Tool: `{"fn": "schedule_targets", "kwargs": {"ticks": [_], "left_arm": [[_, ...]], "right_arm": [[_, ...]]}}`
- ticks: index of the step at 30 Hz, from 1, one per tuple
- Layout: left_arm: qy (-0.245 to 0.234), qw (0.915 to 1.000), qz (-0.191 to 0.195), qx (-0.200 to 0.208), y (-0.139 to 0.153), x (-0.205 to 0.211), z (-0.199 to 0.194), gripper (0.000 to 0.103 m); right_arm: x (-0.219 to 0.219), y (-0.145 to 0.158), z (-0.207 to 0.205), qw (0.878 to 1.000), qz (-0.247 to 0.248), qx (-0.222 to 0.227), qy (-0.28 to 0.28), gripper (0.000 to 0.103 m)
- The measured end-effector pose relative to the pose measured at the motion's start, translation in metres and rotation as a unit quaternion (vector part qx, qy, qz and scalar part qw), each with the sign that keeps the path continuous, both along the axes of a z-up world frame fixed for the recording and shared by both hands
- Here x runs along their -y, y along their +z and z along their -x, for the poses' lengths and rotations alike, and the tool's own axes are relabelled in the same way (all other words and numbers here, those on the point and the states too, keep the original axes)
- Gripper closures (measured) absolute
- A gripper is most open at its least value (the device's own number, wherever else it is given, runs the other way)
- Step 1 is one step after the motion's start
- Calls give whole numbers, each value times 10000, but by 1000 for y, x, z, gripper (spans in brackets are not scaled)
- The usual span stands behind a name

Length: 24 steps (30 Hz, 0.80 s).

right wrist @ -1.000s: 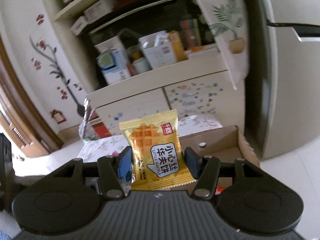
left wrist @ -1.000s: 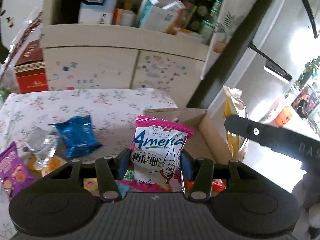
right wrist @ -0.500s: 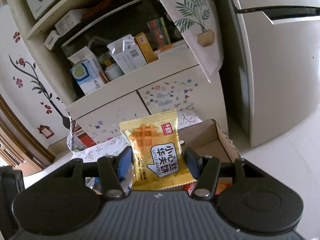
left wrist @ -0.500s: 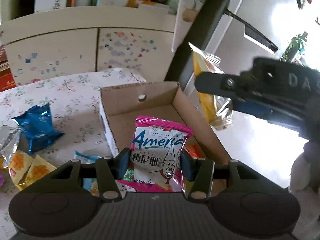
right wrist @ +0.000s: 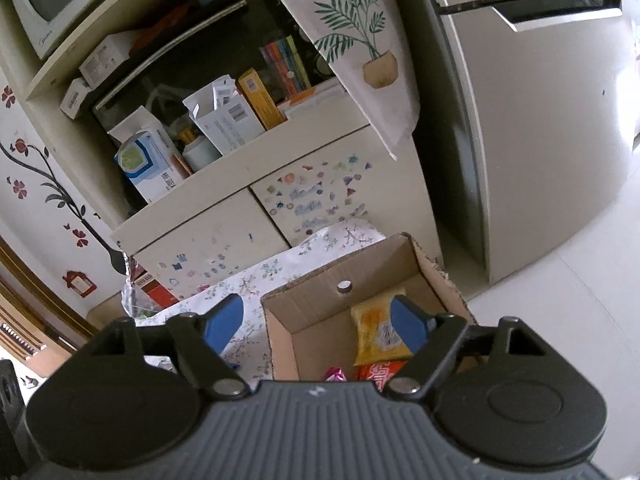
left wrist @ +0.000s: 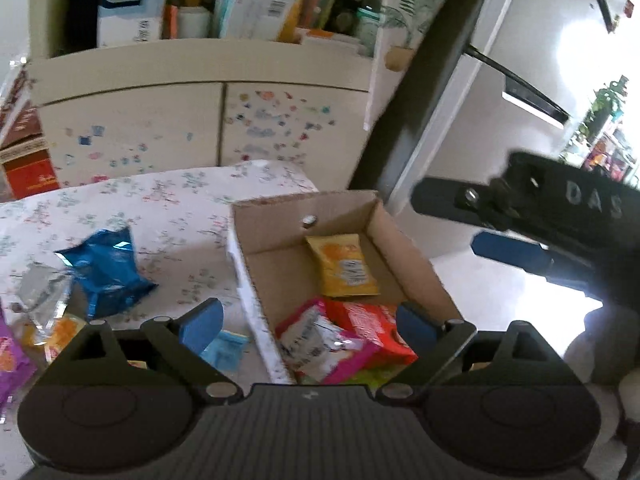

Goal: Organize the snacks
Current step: 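Move the left gripper to the purple packet while the right gripper moves to a yellow waffle packet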

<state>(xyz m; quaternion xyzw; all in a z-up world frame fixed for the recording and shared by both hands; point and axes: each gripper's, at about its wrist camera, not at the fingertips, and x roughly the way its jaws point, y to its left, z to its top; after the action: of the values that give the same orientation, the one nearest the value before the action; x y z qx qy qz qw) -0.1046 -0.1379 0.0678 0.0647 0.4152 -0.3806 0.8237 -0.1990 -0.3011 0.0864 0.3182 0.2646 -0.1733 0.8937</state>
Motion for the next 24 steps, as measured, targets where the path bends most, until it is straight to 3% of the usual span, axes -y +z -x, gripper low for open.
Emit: {"fn": "schedule_targets", "kwargs": {"ticks": [24], "left_arm": [[1197, 9915, -147, 488, 43, -108, -53, 3]], "right_arm": [[-54, -7, -36, 9944, 234, 38, 1031, 22]]}}
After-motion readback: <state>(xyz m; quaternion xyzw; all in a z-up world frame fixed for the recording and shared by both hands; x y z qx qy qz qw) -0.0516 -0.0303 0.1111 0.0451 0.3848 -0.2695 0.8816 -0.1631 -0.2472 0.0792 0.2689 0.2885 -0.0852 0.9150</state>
